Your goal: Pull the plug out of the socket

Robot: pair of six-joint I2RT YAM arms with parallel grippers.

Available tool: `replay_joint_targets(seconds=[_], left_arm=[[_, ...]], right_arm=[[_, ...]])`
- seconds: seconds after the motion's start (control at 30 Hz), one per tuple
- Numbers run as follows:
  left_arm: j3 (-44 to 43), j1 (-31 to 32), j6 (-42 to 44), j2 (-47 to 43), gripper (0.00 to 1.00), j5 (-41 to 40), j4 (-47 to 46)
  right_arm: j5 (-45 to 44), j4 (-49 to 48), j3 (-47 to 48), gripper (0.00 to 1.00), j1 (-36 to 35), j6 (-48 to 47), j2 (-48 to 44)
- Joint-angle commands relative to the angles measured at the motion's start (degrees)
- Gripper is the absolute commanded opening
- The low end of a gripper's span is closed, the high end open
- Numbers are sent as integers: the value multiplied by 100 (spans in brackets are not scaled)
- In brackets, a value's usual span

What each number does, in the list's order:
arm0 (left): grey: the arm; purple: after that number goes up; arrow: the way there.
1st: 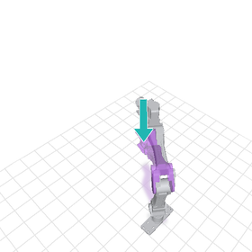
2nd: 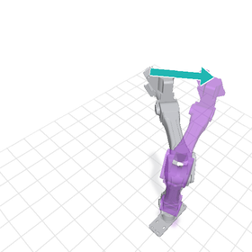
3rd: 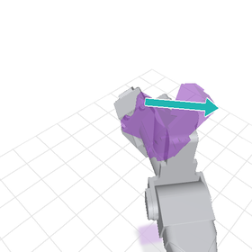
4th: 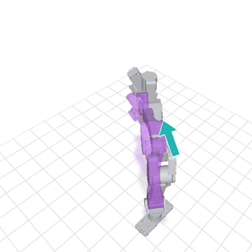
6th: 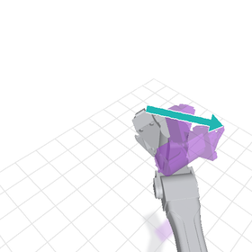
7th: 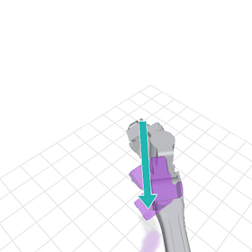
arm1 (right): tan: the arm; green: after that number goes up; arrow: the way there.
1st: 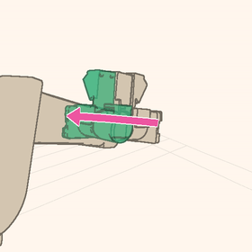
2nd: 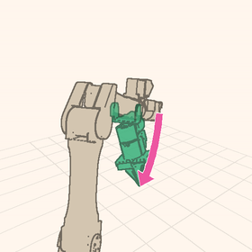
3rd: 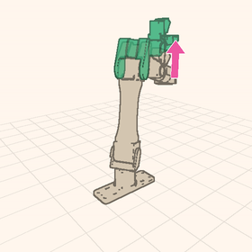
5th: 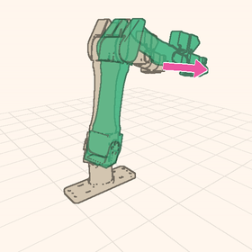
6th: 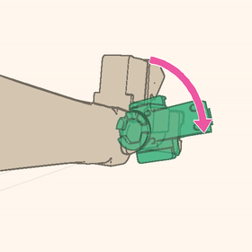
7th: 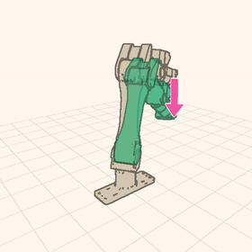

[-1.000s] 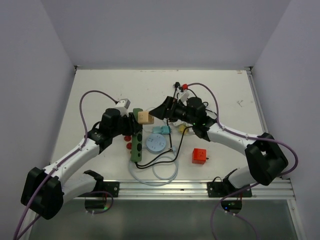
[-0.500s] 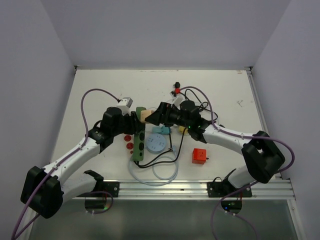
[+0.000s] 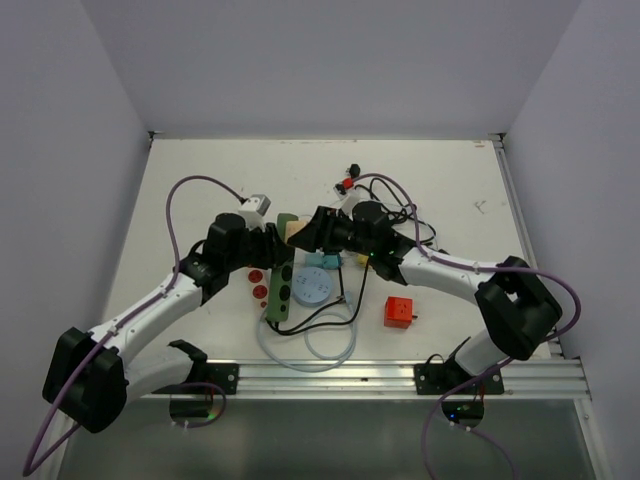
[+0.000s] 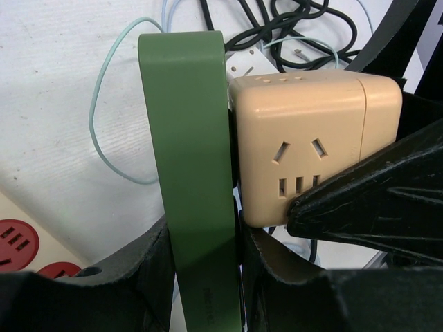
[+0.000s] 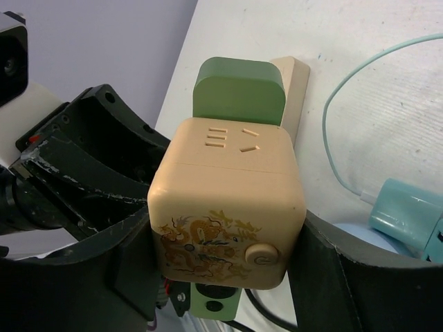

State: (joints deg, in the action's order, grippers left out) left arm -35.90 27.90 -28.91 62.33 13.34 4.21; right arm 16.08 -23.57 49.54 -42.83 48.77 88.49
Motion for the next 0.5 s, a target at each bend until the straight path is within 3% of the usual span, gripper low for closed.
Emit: replay_joint_targets(seconds=[0.0,0.03,0.1,0.13,0.3,0.47], left_arm=[[-286,101,201,51,0,-48,-430],[-303,128,245,69,0,-208,-151],[-374,180,306,139,0,-698,35],[-400,198,341,166,0,-832,158],[-567,189,316,437,0,-2254,650],[-647,189,201,649,0,-2144,740]], right_arm=[[-342,177,214,32,-50,-245,-218],[-377,256,266,20,-59,-289,-235],[-456,405,302,10,-94,-333,-262],[-500,441,337,1,-120,-360,-288],[-948,1538,811,0,-313,-544,-315],[-1045,1628,847,0,-340,-588,-420]])
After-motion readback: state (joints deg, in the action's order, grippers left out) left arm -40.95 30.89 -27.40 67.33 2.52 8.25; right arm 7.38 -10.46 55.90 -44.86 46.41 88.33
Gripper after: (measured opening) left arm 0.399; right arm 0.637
